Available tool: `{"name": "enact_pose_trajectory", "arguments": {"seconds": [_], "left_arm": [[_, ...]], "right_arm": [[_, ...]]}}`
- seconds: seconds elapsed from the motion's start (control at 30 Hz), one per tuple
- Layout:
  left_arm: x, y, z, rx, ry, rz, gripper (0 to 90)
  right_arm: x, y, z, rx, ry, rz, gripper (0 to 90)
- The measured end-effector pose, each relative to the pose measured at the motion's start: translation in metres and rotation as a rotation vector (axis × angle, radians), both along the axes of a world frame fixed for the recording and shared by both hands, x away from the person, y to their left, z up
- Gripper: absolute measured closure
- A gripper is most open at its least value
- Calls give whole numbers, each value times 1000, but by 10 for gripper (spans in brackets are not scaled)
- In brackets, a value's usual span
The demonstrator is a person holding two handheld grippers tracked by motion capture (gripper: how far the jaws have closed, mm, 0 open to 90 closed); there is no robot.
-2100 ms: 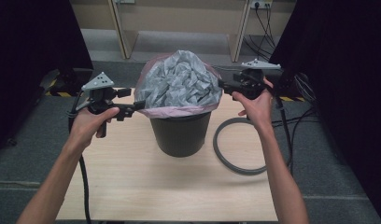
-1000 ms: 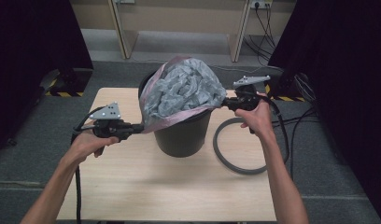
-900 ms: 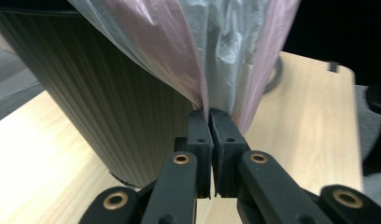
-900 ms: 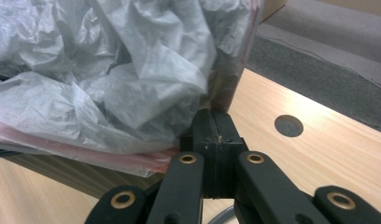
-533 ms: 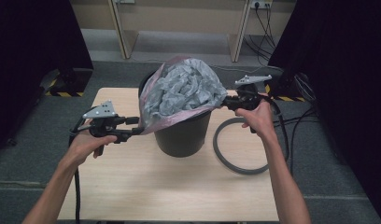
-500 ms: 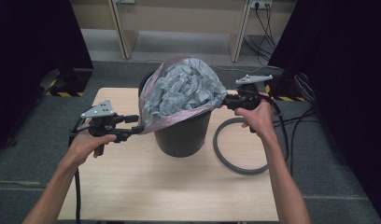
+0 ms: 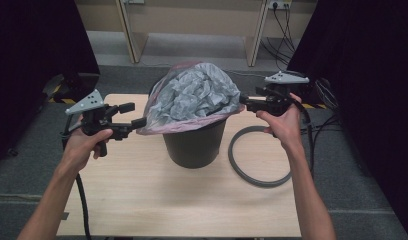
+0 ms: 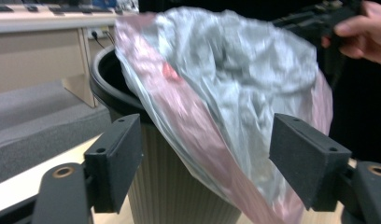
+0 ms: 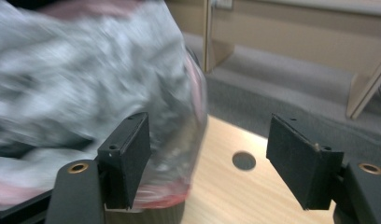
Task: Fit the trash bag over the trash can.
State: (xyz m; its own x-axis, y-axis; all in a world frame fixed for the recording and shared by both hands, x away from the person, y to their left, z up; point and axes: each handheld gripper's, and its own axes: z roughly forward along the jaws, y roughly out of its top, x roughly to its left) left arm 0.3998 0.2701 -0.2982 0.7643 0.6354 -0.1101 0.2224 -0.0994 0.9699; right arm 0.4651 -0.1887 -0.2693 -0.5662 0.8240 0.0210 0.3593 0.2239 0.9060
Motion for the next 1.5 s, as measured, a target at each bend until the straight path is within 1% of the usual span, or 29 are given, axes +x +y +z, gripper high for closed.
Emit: {"name": "enact_pose_trajectory", "arguments": {"seconds": [0.07,0.13,0.17,0.23,0.27,0.3,0.37,0.43,0.47,0.53,0.57,0.63,0.67,0.73,0.8,0.87,0.9,0.93,0.97,1.0,1.07,1.13,1.23,1.33,1.4,1.43,1.5], "left_arm": [[2,3,4,-20,1,12,237],[5,4,8,-27,2,34,234],[6,3,9,-27,4,38,234],[10,1,12,-22,6,46,230],[12,-1,13,-22,7,52,230],[14,-3,14,-24,11,56,229],[18,-6,15,-21,17,67,225],[22,-8,16,-1,22,80,219],[24,-9,16,-1,28,81,218],[28,-10,16,-6,41,81,218],[29,-10,17,-5,43,84,218],[32,-10,18,-14,46,93,218],[33,-11,18,-18,50,97,218],[35,-12,19,-28,51,106,218],[38,-14,20,-27,58,110,218],[41,-16,21,-30,64,111,218],[43,-18,22,-33,64,113,218],[45,-19,23,-42,62,119,218],[46,-20,24,-52,65,120,218],[48,-22,25,-60,70,122,218],[51,-25,26,-65,75,124,218],[54,-29,25,-58,78,127,218],[59,-34,24,-63,87,135,218],[64,-37,25,-63,87,142,218],[65,-38,26,-64,88,142,218],[65,-39,26,-61,85,144,217],[65,-37,26,-58,83,147,217]], "right_arm": [[-11,0,9,21,-30,16,303],[-20,1,17,41,-55,18,294],[-24,3,20,50,-59,24,291],[-30,11,23,51,-60,56,283],[-33,16,22,44,-61,68,283],[-34,21,20,24,-56,70,282],[-33,30,14,-31,-43,46,281],[-26,34,6,-88,-5,15,283],[-22,34,2,-91,12,5,287],[-11,33,-1,-64,30,-17,294],[-6,32,-1,-66,28,-28,303],[7,30,0,-71,4,-67,310],[14,29,0,-75,-1,-87,310],[29,28,1,-69,-23,-90,311],[42,27,0,-64,-26,-98,307],[48,27,0,-48,-26,-98,307],[48,27,2,-38,-29,-96,308],[45,28,4,-26,-40,-93,308],[40,28,7,-13,-52,-85,308],[34,29,9,-6,-55,-80,308],[19,31,13,10,-43,-65,308],[5,33,15,26,-38,-42,308],[-14,41,16,4,-44,-9,303],[-29,51,15,-4,-39,41,301],[-34,57,13,-12,-36,64,301],[-36,59,12,-21,-34,66,301],[-38,61,9,-60,-29,64,308]]}}
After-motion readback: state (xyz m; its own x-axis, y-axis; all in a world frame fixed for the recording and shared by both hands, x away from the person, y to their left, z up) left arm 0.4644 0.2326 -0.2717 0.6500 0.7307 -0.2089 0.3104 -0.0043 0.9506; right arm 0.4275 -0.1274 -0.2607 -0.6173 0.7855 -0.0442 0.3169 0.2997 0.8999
